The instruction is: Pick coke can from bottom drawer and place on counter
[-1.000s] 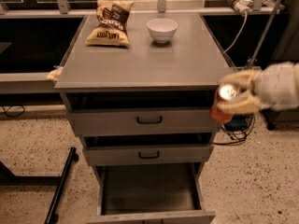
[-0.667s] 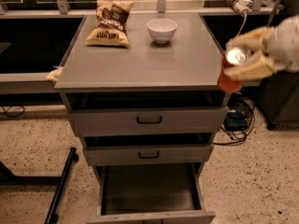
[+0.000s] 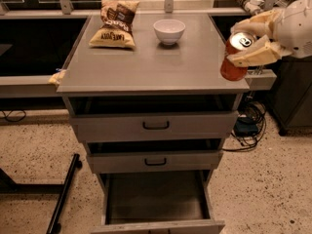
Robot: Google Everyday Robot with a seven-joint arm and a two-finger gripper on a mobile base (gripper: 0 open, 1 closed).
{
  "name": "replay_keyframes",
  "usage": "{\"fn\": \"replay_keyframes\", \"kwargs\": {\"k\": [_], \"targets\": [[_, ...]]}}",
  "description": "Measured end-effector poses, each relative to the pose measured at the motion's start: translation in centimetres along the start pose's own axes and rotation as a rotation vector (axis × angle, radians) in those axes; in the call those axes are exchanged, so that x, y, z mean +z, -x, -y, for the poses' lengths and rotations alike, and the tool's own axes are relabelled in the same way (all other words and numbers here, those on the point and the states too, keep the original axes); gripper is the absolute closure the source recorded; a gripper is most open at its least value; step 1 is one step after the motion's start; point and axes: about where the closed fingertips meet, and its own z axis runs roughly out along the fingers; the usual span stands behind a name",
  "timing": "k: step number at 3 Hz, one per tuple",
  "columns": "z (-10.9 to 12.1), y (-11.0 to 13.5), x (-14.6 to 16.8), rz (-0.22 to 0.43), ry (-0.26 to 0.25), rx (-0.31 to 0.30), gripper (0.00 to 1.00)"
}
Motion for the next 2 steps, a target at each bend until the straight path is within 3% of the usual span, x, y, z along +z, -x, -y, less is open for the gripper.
{"fn": "replay_keyframes", "kwargs": {"k": [1, 2], "targets": [[2.3, -1.0, 3.0, 0.041, 0.01, 0.039, 1.0], [5.5, -1.0, 7.7, 0.098, 0.051, 0.073, 1.0]]}}
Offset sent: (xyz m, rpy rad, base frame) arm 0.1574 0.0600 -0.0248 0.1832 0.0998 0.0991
